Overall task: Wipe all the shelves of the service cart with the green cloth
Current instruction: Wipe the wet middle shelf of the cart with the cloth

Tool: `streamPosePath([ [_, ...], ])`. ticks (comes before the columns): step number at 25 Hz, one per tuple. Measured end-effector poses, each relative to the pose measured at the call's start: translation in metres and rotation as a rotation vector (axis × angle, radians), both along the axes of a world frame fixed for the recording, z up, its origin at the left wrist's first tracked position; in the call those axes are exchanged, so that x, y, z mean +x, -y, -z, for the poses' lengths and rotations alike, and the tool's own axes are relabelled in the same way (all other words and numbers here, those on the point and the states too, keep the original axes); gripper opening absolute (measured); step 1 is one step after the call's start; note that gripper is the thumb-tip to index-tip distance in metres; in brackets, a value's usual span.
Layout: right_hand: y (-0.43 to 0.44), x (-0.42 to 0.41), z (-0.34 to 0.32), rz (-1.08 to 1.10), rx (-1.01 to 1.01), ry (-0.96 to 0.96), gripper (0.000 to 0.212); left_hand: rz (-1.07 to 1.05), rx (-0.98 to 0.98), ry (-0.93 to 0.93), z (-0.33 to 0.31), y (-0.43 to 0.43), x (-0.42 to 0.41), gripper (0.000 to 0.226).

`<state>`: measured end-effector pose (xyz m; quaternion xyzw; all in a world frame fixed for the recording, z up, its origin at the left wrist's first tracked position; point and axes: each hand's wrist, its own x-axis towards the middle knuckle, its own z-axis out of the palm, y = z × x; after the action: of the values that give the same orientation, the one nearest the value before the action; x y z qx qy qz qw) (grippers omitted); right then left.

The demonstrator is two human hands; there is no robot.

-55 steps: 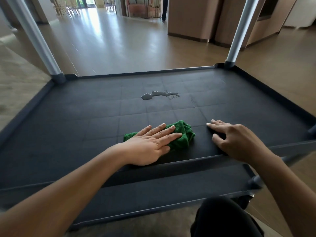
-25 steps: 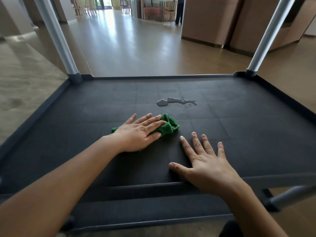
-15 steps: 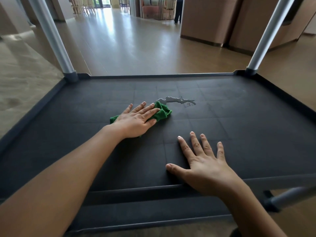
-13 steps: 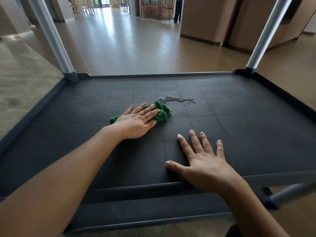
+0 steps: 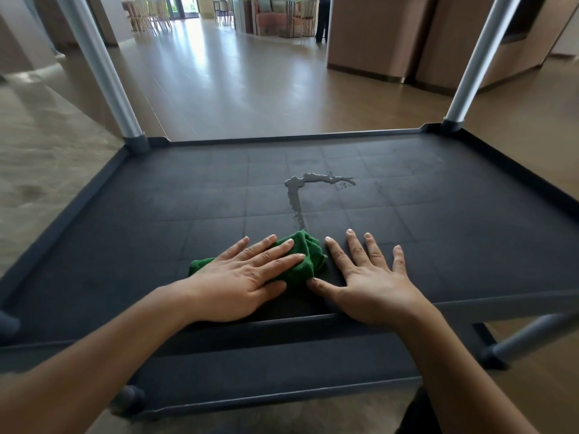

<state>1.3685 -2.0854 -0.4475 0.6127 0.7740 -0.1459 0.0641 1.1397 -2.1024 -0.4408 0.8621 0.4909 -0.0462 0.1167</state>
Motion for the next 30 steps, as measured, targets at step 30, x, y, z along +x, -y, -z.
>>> streamPosePath([
  [30,0.005,0.0,0.002,-0.016,-0.028,-0.012,0.108,-0.078,-0.031,-0.023,0.001,0.01,0.012,0.051],
])
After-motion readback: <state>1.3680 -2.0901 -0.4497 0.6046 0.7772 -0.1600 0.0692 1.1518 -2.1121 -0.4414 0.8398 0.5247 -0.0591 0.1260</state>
